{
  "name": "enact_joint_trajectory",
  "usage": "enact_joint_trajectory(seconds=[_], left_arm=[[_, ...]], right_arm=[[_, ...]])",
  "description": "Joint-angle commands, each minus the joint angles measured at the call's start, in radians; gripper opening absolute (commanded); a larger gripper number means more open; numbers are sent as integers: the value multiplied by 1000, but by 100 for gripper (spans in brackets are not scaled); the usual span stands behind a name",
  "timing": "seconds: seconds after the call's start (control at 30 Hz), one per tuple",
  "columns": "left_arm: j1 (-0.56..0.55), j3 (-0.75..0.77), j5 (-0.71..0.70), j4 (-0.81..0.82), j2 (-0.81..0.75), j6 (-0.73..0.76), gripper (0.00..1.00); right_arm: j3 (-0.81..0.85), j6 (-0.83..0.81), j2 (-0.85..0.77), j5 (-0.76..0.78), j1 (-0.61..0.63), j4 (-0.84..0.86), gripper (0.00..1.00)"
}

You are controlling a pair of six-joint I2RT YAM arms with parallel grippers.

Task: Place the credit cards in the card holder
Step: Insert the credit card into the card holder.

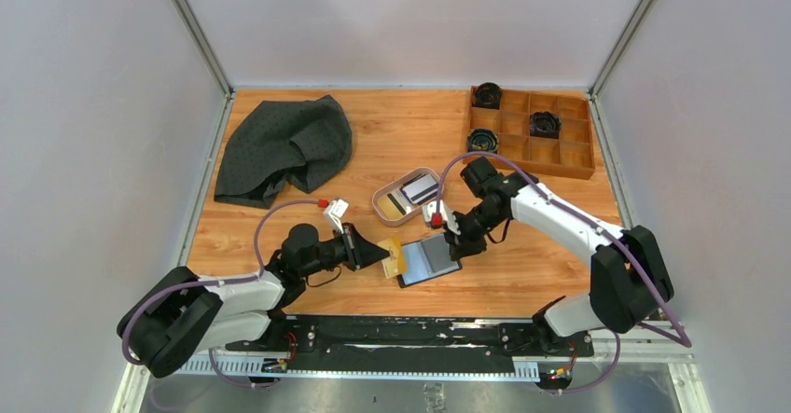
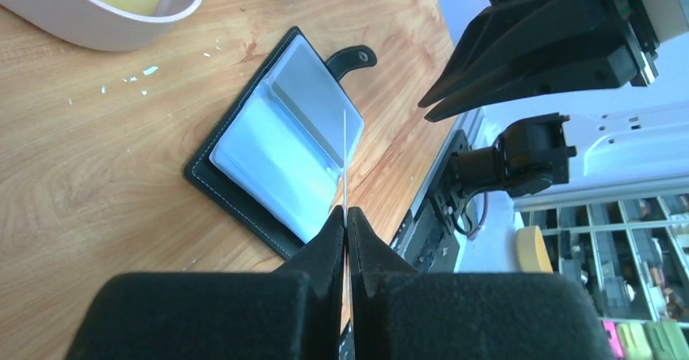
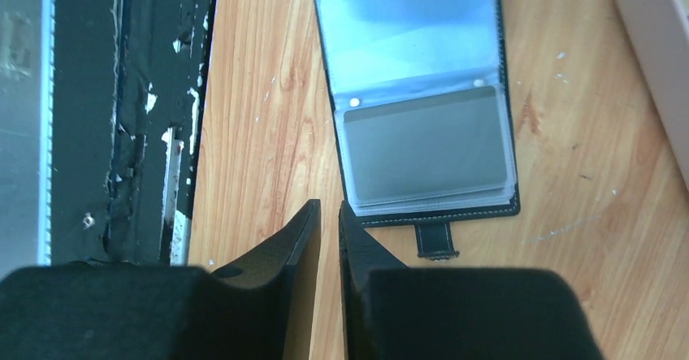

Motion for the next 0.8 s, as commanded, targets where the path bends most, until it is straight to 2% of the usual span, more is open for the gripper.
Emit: enact_joint_trajectory(seconds=[0.0,0.13,0.3,0.57,0.77], left_arm=[[-14,-36,-88,179,-12,-98,0],[-55,-42,-147,233,10,-124,0],[-102,-75,-242,328,57,-152,0],[-144,-110,-309,460,181,-165,0],[-161,-112,-314,611,325,-188,0]], right_arm=[[35,78,-1,-143,-64,-41,17],[36,174,7,-204,-94,6,16],[28,261,24,-173,-121,58,15],[21,269,16,-61,-132,84,15],[20,270,24,-60,-131,84,15]])
